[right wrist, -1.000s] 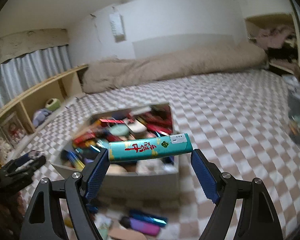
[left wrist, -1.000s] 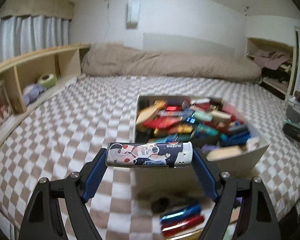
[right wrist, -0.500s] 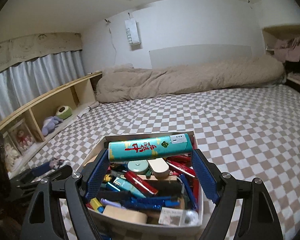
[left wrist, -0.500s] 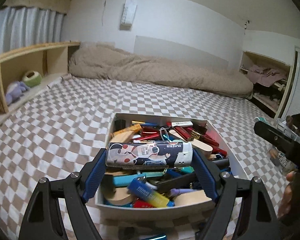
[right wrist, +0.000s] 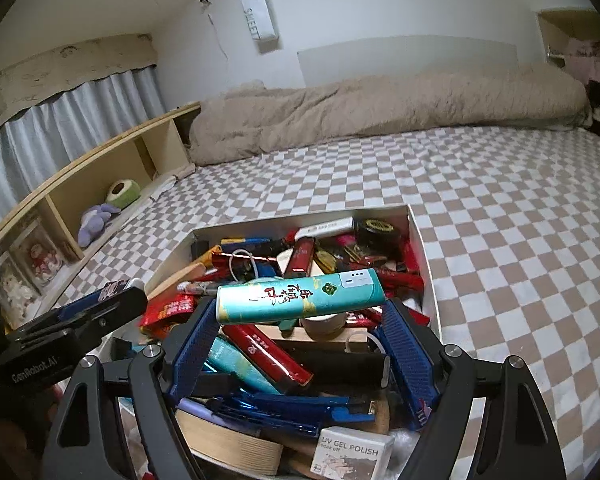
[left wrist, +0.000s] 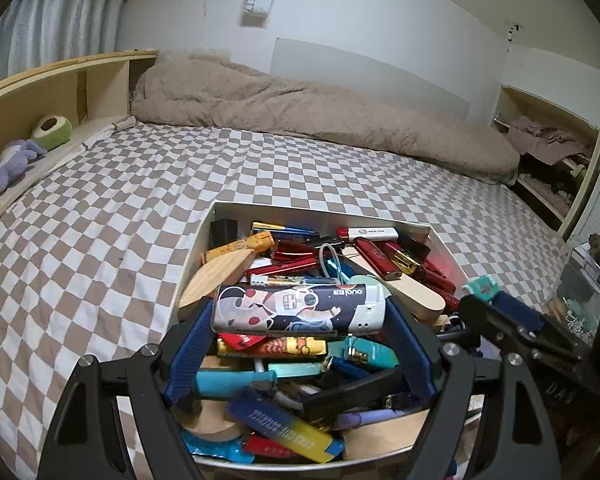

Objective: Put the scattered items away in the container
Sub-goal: 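Carry both lighters over the shoebox and lower them inside, then open both grippers to release the lighters and withdraw from the box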

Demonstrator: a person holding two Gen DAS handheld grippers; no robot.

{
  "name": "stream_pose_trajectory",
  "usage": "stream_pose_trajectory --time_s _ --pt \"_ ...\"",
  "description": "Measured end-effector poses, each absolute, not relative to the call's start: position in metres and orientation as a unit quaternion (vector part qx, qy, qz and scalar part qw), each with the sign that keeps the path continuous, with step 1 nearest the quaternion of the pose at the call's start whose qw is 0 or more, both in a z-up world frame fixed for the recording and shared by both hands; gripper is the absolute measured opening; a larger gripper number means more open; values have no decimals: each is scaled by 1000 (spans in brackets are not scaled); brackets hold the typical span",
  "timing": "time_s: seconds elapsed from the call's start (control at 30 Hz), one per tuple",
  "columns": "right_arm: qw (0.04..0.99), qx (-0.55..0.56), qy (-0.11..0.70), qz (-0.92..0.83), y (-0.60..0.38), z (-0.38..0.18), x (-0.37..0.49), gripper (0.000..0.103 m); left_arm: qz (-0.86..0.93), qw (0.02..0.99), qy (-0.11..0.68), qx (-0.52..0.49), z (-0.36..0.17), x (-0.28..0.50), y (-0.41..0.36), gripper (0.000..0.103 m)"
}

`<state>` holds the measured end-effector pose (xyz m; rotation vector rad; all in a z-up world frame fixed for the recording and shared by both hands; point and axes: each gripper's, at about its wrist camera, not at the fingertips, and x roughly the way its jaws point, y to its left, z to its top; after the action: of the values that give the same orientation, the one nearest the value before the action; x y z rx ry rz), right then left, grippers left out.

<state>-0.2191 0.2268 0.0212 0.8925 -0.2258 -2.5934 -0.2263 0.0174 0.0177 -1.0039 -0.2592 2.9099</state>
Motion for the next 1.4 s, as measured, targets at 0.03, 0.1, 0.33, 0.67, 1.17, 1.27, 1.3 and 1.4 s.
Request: stream_pose_trajectory --time_s 0.03,0.1,0.33,0.67,1.17,1.27,1.3,1.4 --pt "193 321 -79 -924 227 20 -219 83 940 27 -86 -329 16 -229 19 83" --pt "192 321 -76 -924 229 20 -220 83 938 27 -88 -333 15 -233 20 83" --pt "180 318 -66 -929 236 22 -217 93 927 31 -135 -349 17 -238 14 84" --pt "170 317 -50 -932 237 24 -212 93 931 12 -126 -342 25 -231 13 94" --pt "158 295 -41 -942 242 36 -190 93 934 1 -107 -340 29 -212 15 102" --pt "155 293 -38 -943 239 39 -184 93 936 1 -97 -339 32 -206 16 103" --pt "155 290 -34 -944 238 41 -181 93 936 7 -92 -340 33 -204 17 103" --pt "149 288 -26 -946 232 43 -173 93 936 16 -65 -346 35 -197 21 103"
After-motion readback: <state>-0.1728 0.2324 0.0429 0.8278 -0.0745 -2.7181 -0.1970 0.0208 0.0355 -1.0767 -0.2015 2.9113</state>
